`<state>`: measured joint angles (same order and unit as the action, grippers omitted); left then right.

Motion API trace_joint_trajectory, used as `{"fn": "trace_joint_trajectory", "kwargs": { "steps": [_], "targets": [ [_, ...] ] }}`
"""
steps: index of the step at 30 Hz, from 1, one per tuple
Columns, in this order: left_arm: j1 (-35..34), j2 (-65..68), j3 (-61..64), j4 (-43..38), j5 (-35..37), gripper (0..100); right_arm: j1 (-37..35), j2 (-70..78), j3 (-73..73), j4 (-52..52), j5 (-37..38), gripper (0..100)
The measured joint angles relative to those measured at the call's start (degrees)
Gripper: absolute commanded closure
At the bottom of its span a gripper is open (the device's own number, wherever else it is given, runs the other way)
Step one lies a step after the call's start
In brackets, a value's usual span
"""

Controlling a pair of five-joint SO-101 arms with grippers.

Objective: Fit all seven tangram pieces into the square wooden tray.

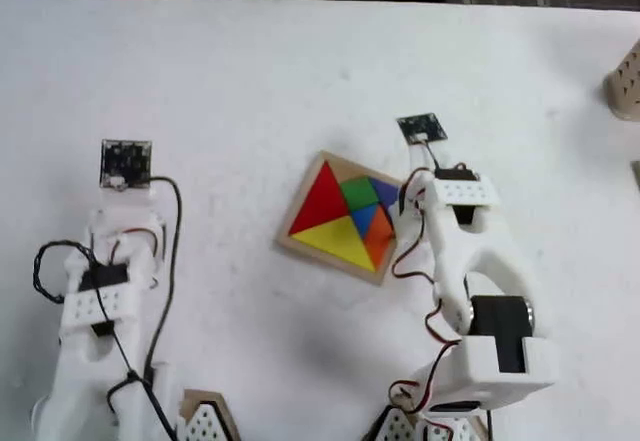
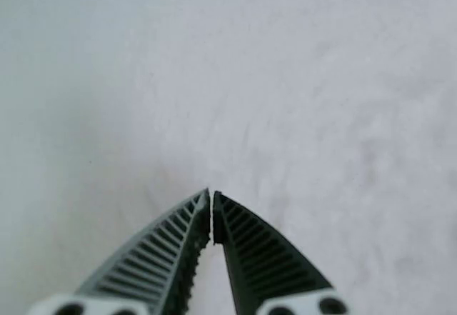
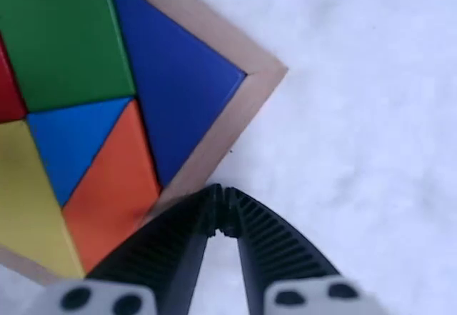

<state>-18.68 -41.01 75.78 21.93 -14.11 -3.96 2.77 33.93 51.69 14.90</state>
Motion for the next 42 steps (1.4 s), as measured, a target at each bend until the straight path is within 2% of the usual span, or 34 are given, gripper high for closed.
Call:
{"fn": "trace_joint_trajectory", "kwargs": {
  "steps": [4, 8, 11, 18, 21, 26, 29, 32, 37, 42],
  "targets": [
    [1.4, -3.6, 3.8, -2.1, -1.9, 98, -1.1, -7.7, 3.5, -0.1, 0.0, 98.1],
    [1.8, -8.5, 7.6, -4.0, -2.1, 98, -0.9, -19.8, 15.7, -6.4, -1.0, 98.1],
    [1.8, -12.5, 10.0, -4.2, -2.1, 98, 2.3, -30.9, 25.6, -9.8, -1.1, 98.1],
    [1.8, -21.7, 14.0, -3.3, -2.2, 98, 4.5, -55.0, 42.6, -10.7, -1.1, 98.1],
    [1.8, -26.2, 15.1, 0.5, -2.2, 98, 4.7, -64.0, 48.4, -10.1, -1.1, 98.1],
    [1.8, -35.4, 20.2, 4.5, -2.2, 98, 4.9, -78.8, 55.1, -2.8, -1.1, 97.9],
    [1.8, -41.5, 21.8, 6.1, -2.2, 97, 5.0, -87.4, 58.3, 1.7, 1.0, 93.2],
    [1.8, -45.8, 21.8, 13.1, -2.2, 97, 3.8, -94.9, 60.7, 8.0, 5.2, 88.3],
    [1.8, -51.8, 21.8, 23.1, -2.2, 98, 1.6, -104.5, 61.6, 17.8, 6.7, 87.9],
    [1.8, -55.9, 21.8, 33.0, -2.2, 97, 1.5, -105.0, 62.4, 20.0, 6.9, 87.9]
  ]
}}
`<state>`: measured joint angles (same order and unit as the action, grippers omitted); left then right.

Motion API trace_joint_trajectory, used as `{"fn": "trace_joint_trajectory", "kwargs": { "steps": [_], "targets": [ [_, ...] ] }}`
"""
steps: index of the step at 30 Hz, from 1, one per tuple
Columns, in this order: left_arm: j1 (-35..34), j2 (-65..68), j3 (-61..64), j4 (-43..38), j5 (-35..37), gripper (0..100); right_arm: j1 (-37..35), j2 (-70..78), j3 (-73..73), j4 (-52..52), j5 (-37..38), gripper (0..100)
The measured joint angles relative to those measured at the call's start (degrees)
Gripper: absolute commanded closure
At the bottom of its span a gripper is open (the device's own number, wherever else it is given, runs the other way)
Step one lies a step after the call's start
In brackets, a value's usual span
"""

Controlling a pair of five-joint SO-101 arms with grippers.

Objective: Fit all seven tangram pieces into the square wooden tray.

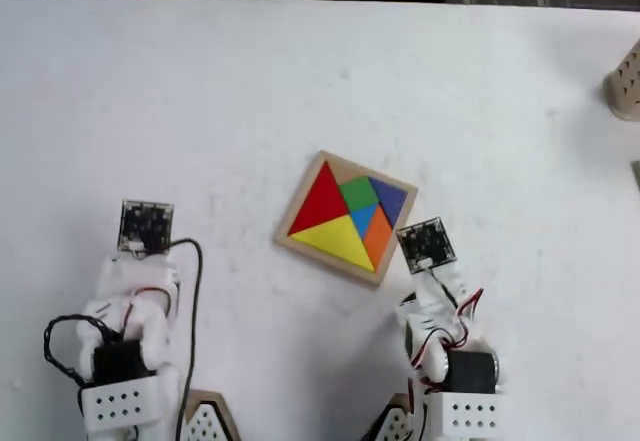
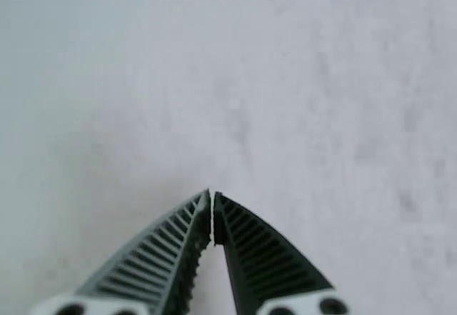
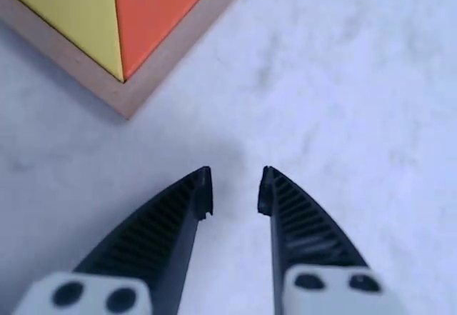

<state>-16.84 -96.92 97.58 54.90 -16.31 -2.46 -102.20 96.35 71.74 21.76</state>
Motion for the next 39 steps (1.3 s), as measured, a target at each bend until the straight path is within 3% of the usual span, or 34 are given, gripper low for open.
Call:
{"fn": "trace_joint_trajectory", "kwargs": {
  "steps": [7, 11, 39],
  "targets": [
    [0.0, -3.1, -0.1, 14.8, 0.0, 98, 6.7, 0.0, 0.0, 0.0, 0.0, 87.8],
    [0.0, -4.6, -0.2, 15.4, 0.0, 98, 9.3, 0.0, 0.0, 0.0, 0.0, 87.8],
    [0.0, -4.7, -0.2, 15.4, 0.0, 98, 9.3, 0.0, 0.0, 0.0, 0.0, 87.8]
  ]
}}
